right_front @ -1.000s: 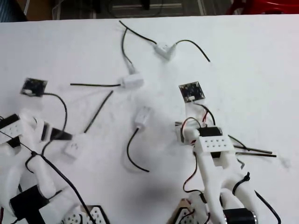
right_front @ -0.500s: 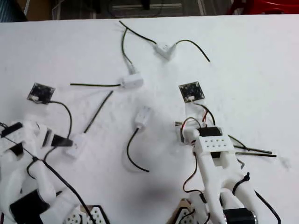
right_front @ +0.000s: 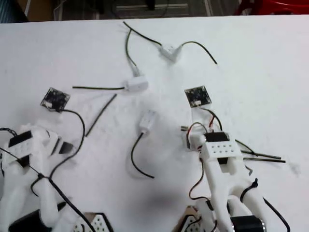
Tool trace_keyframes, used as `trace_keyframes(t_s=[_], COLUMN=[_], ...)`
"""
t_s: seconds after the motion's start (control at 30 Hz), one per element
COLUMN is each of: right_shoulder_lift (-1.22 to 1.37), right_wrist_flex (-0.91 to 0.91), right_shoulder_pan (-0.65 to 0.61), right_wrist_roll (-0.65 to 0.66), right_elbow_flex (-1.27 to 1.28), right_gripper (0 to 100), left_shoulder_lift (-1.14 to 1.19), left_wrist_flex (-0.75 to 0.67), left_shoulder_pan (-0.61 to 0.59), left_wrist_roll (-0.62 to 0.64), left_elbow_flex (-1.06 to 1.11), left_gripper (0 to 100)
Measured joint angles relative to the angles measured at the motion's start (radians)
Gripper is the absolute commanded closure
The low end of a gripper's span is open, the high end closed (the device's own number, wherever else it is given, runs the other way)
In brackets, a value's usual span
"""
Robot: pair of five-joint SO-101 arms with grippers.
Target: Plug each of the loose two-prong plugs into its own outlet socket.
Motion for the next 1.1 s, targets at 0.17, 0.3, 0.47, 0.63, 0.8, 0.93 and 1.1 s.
trace_keyframes(t_s=[0.17, 0.3, 0.47, 0.63, 0.8, 0.93, 1.1], right_shoulder_lift=[0.000, 0.000, 0.000, 0.000, 0.000, 0.000, 0.000], right_wrist_flex=[0.000, 0.000, 0.000, 0.000, 0.000, 0.000, 0.000], right_shoulder_pan=[0.000, 0.002, 0.003, 0.002, 0.000, 0.000, 0.000], right_wrist_roll=[0.000, 0.000, 0.000, 0.000, 0.000, 0.000, 0.000], right_elbow_flex=[0.000, 0.000, 0.000, 0.000, 0.000, 0.000, 0.000], right_gripper=[97.4, 97.4, 97.4, 97.4, 97.4, 97.4, 97.4], left_shoulder_lift=[0.012, 0.011, 0.011, 0.012, 0.005, -0.091, -0.252], left_wrist_flex=[0.095, 0.196, 0.232, 0.235, 0.242, 0.242, 0.258], left_shoulder_pan=[0.026, 0.069, 0.133, 0.235, 0.385, 0.499, 0.686], left_wrist_roll=[-0.075, -0.095, -0.086, 0.020, 0.173, 0.290, 0.436], left_elbow_flex=[0.015, 0.000, 0.005, 0.005, -0.015, -0.031, -0.031], left_gripper=[72, 72, 72, 72, 72, 72, 72])
